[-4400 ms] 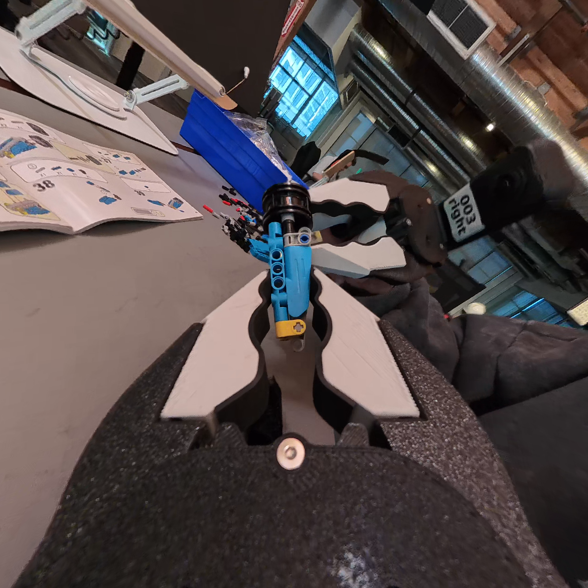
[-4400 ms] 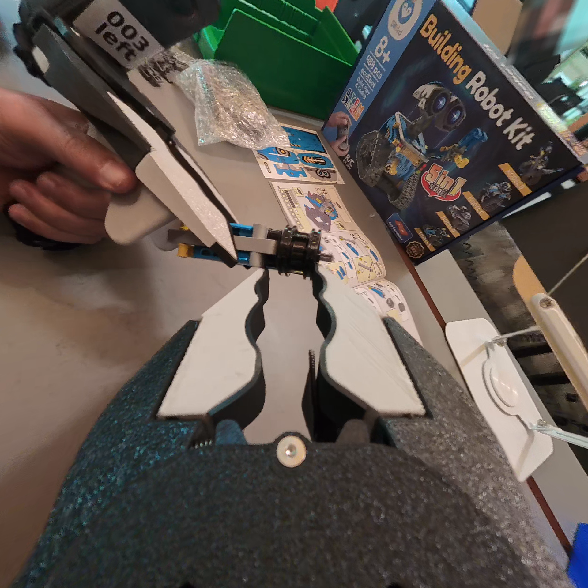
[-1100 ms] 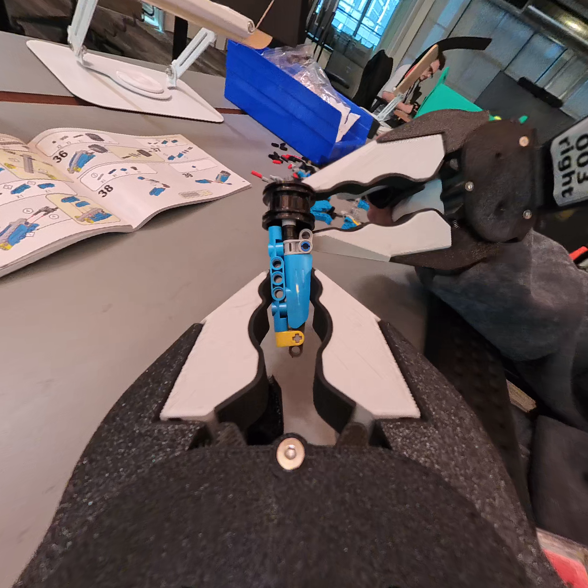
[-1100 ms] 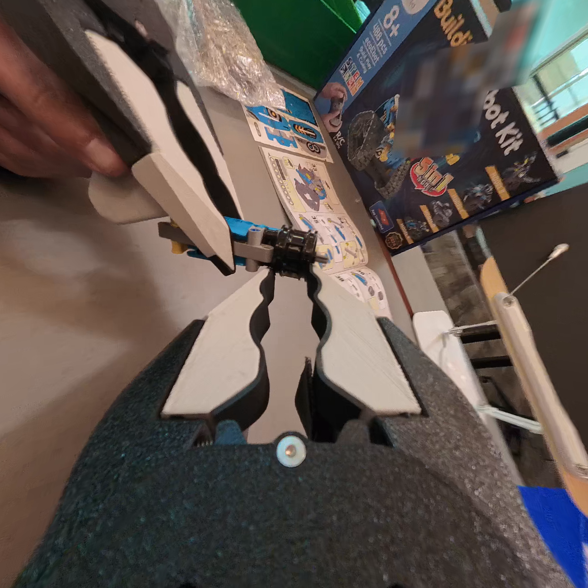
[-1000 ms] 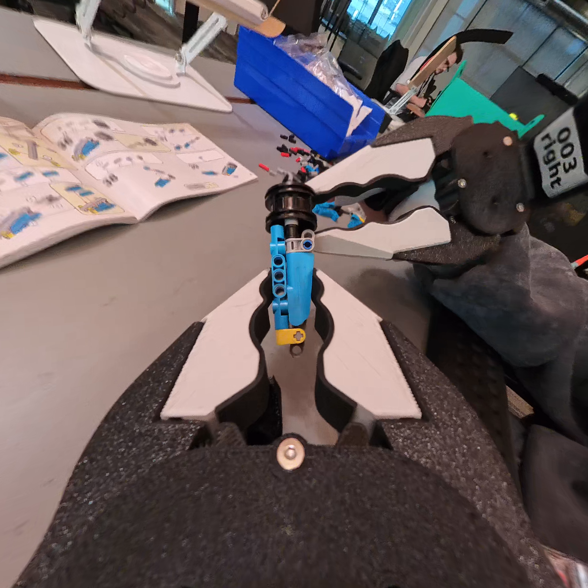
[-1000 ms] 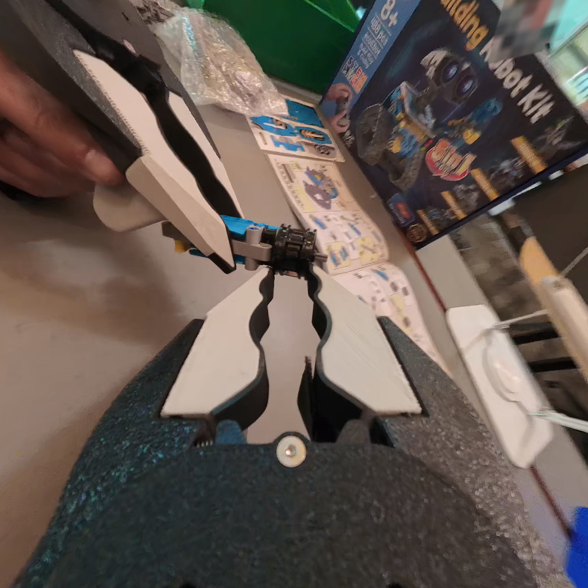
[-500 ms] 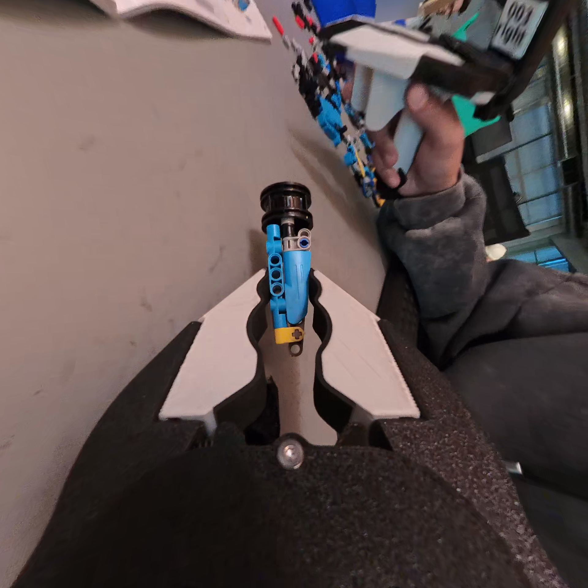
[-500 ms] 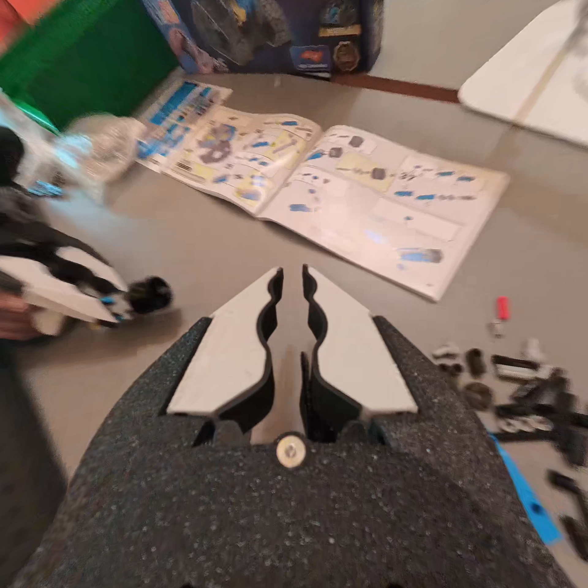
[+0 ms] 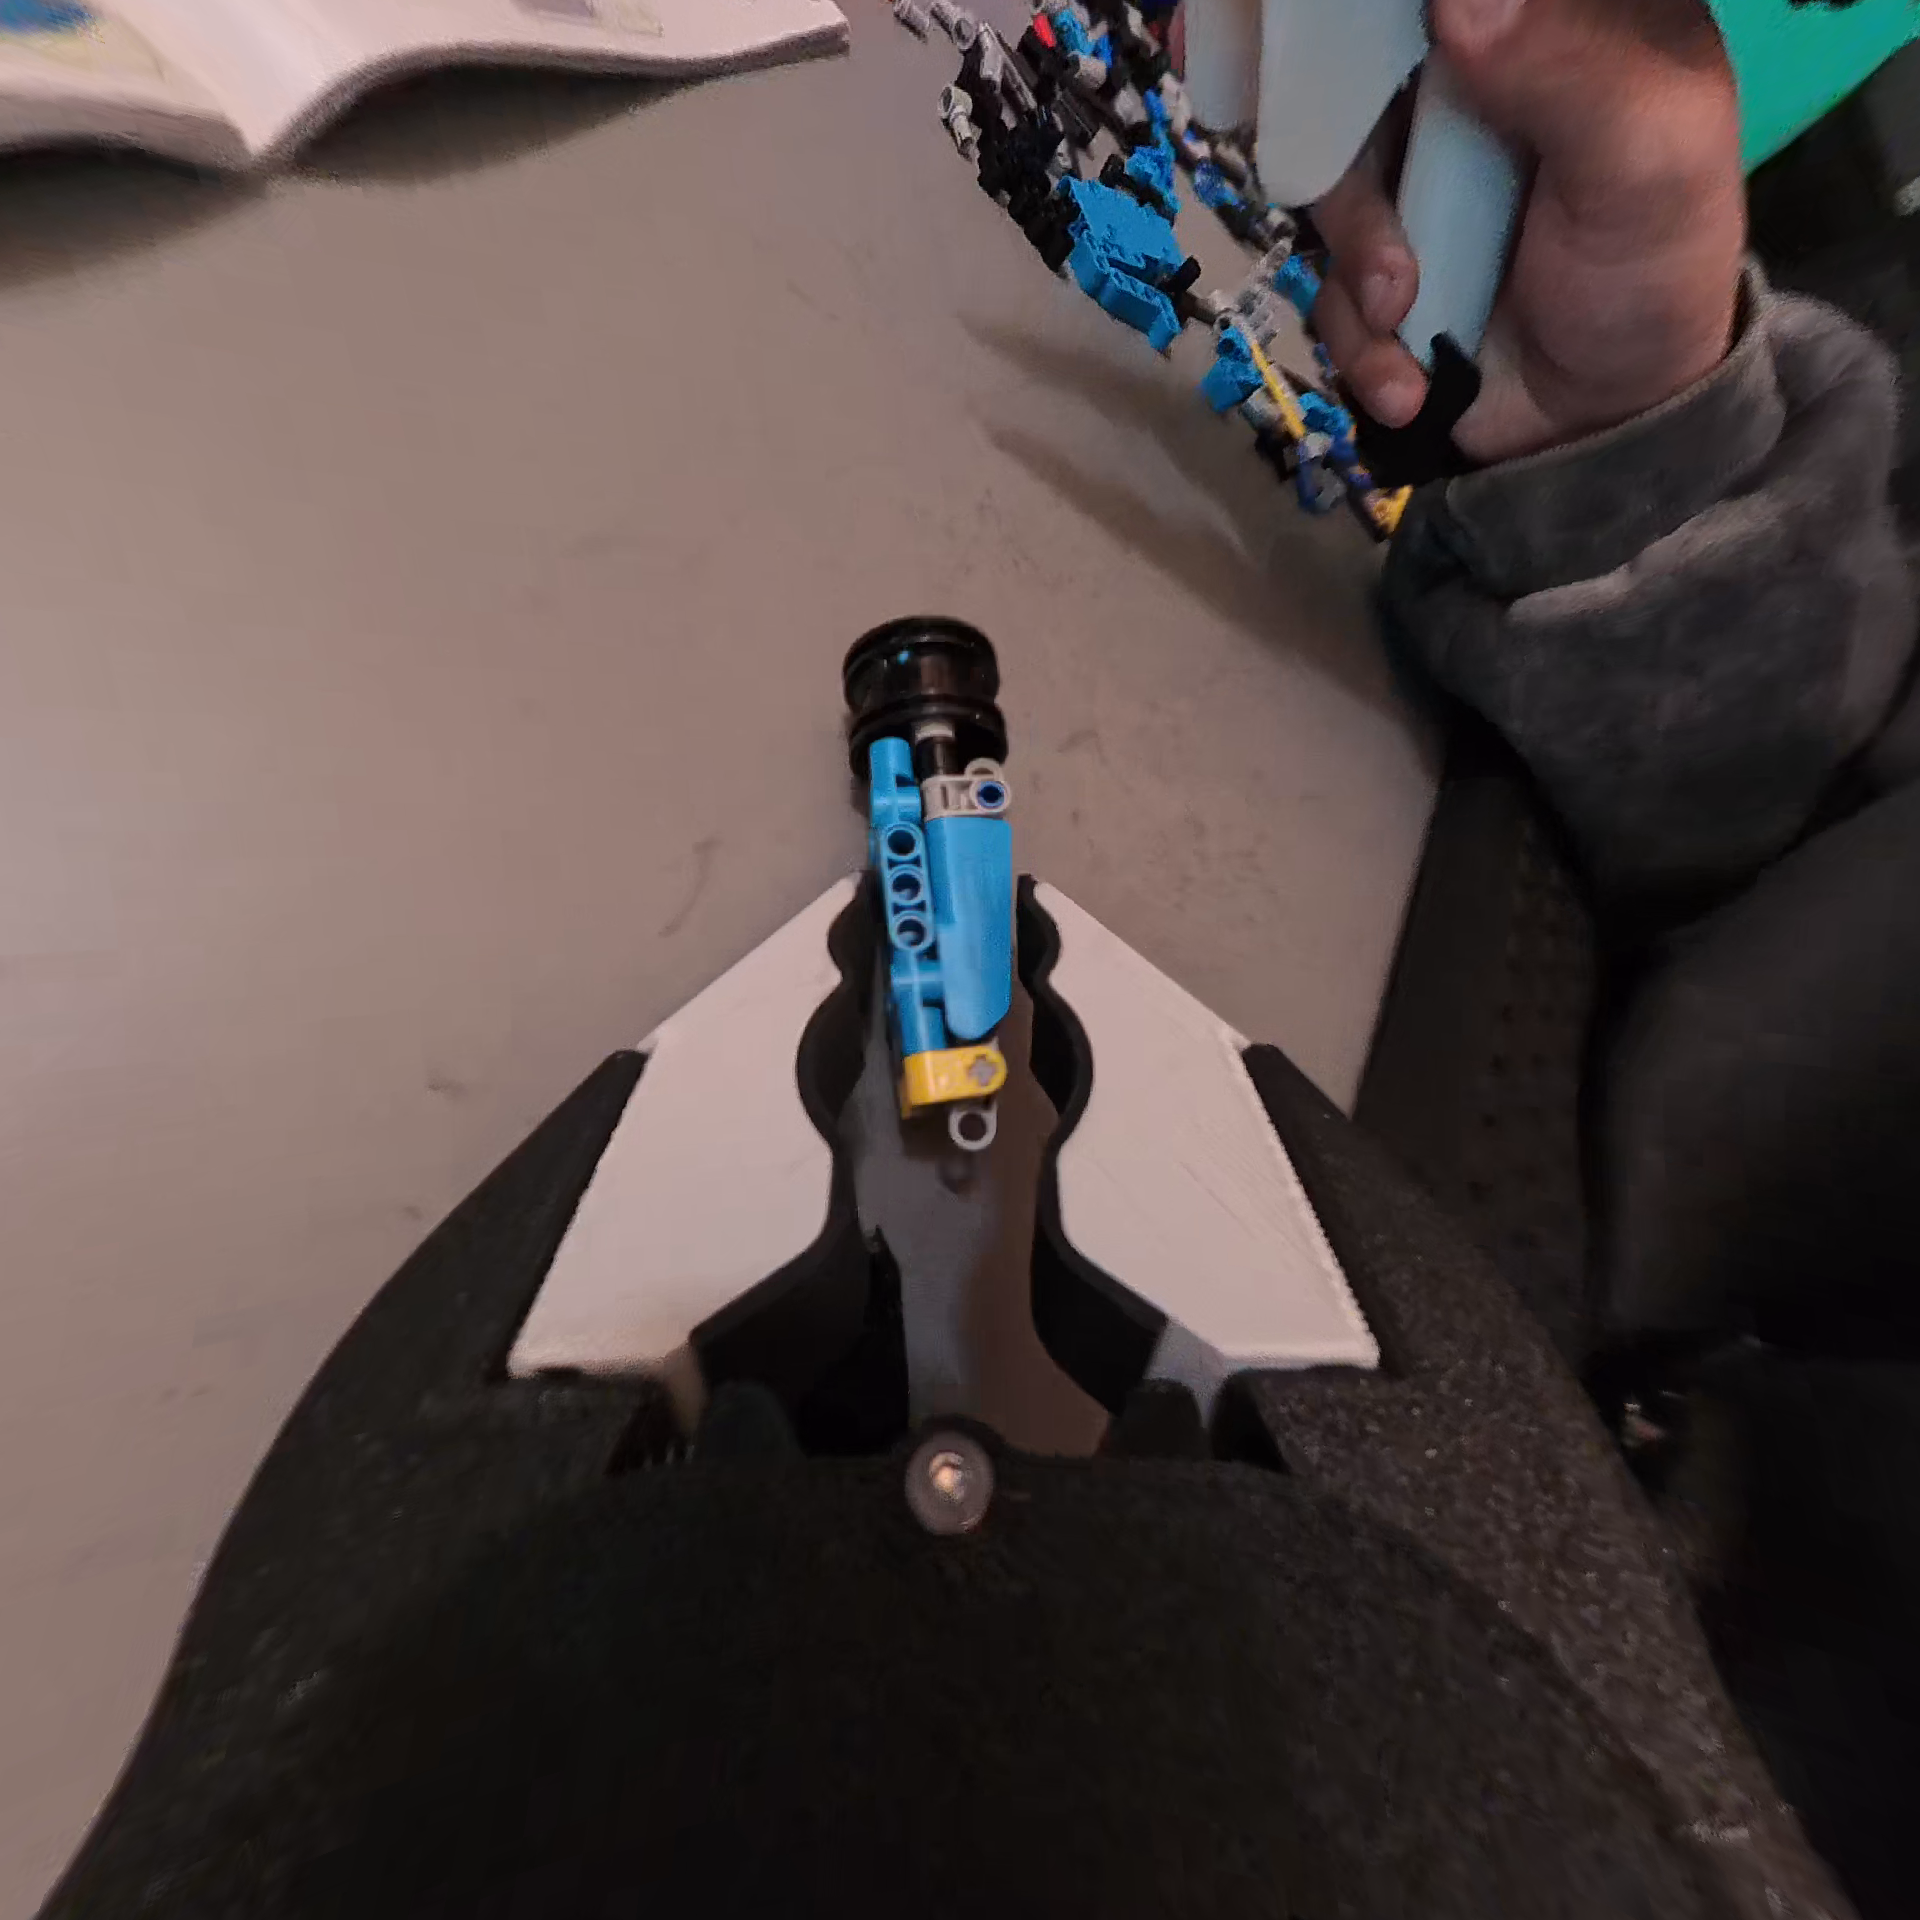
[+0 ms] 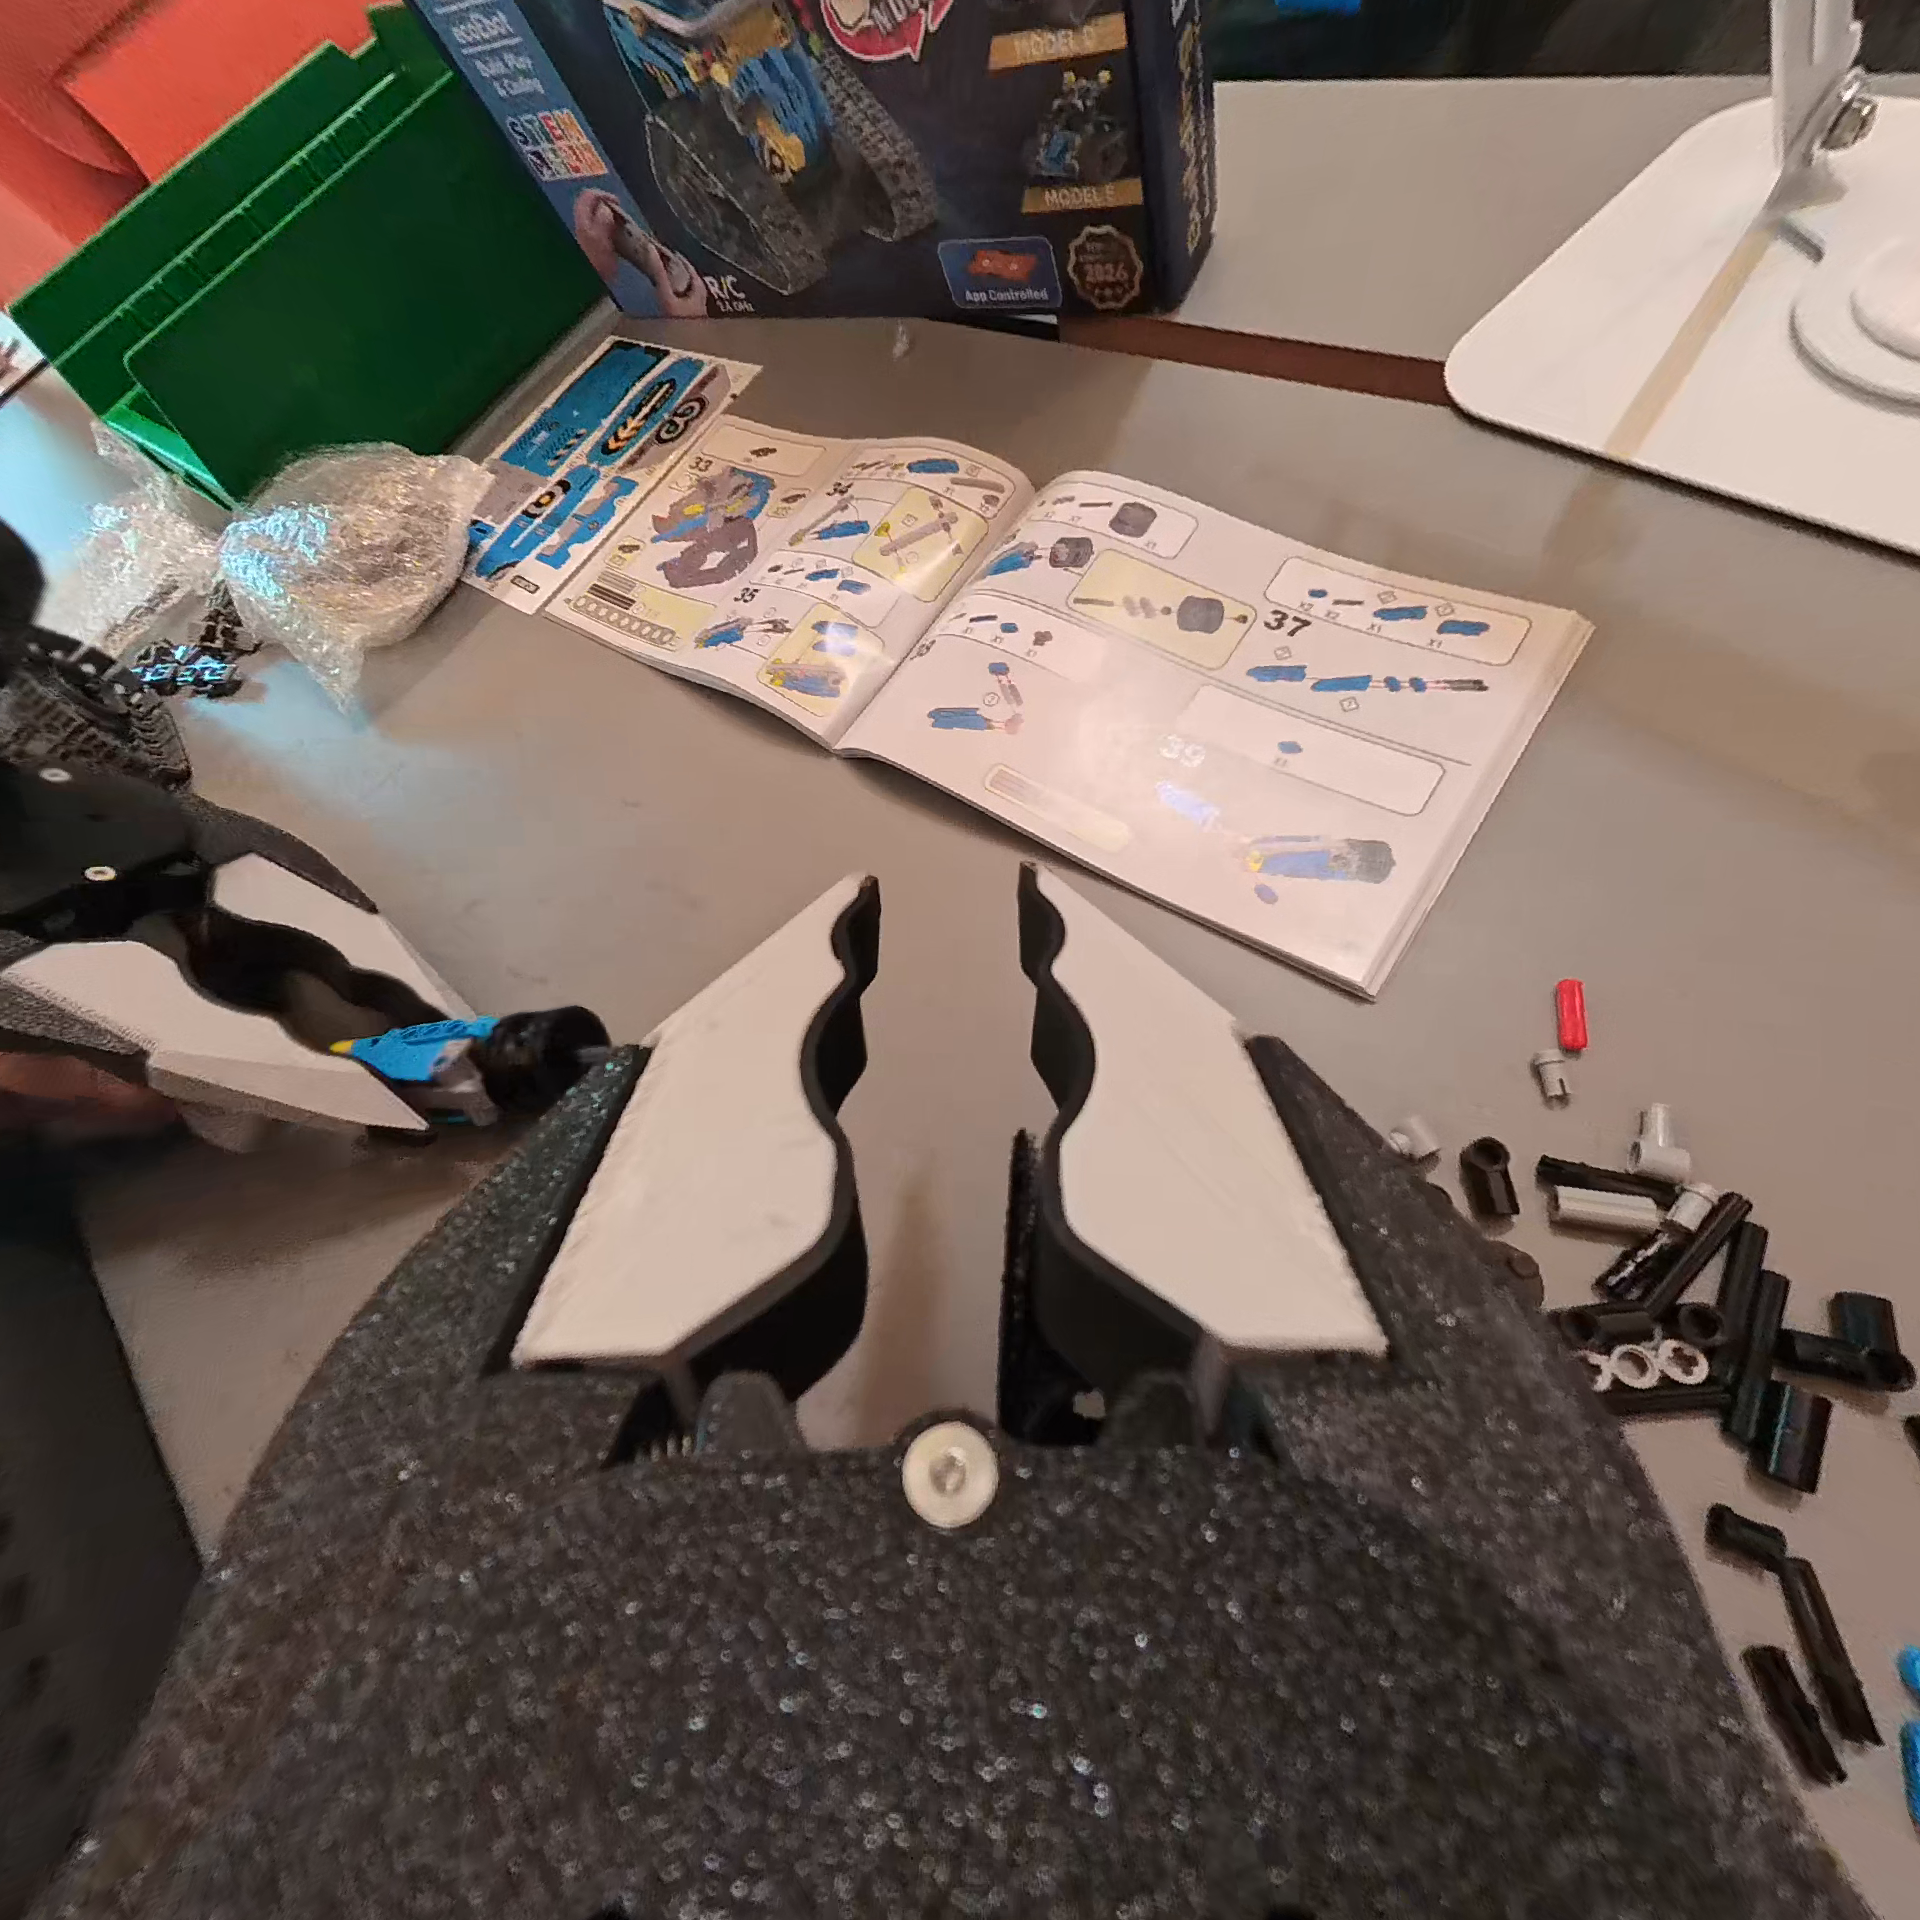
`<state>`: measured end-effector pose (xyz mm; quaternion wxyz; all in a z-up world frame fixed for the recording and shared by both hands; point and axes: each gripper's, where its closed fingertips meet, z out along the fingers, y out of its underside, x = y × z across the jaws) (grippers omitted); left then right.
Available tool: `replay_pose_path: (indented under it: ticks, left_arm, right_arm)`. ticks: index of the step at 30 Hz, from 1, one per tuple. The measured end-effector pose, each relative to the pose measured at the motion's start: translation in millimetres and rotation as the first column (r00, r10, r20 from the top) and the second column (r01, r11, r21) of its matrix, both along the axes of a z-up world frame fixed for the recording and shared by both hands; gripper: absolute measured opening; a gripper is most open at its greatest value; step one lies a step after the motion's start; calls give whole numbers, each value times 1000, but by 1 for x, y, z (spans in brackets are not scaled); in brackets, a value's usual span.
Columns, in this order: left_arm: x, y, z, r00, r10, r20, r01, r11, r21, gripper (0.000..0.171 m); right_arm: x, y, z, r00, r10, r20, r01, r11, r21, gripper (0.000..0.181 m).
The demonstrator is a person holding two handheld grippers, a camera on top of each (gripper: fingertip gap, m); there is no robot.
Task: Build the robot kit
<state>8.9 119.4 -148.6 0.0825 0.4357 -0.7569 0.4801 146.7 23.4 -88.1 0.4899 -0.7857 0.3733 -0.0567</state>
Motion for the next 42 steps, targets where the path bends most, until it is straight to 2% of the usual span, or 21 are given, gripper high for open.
replay_pose_path:
  ticks: [6,11,19,21,25,27,29,33,38,42]
  left_arm:
    - [6,6,5,998,8,68,-9,1000,21,29]
    - [25,30,15,972,94,213,-112,991,73,31]
    - [31,38,19,974,138,179,-141,990,4,31]
    - [37,45,28,953,162,254,-168,986,0,31]
    - [50,69,50,846,217,487,-264,964,30,31]
    - [53,76,55,822,248,513,-294,956,10,31]
    - [55,78,54,829,263,494,-301,954,-3,31]
    - [55,76,47,845,242,477,-297,954,43,32]
    - [46,59,34,852,107,513,-231,955,184,32]
    - [42,52,25,853,31,522,-196,945,263,32]
  right_arm:
    - [2,1,-15,1000,13,-14,-14,999,-35,26]
    - [1,2,-19,999,22,-28,-24,999,-37,25]
    - [8,-3,-13,1000,0,15,0,1000,-13,25]
    - [14,-7,-14,998,-16,63,19,999,-41,27]
    - [18,-11,-19,991,-13,131,28,994,-110,30]
    - [17,-9,-23,991,4,137,13,992,-122,31]
    - [11,-3,-30,992,45,114,-32,993,-113,31]
    - [7,2,-42,997,67,30,-64,995,-81,35]
    - [12,2,-30,999,30,21,-30,999,14,35]
    - [13,-1,-42,999,30,15,-29,998,-54,40]
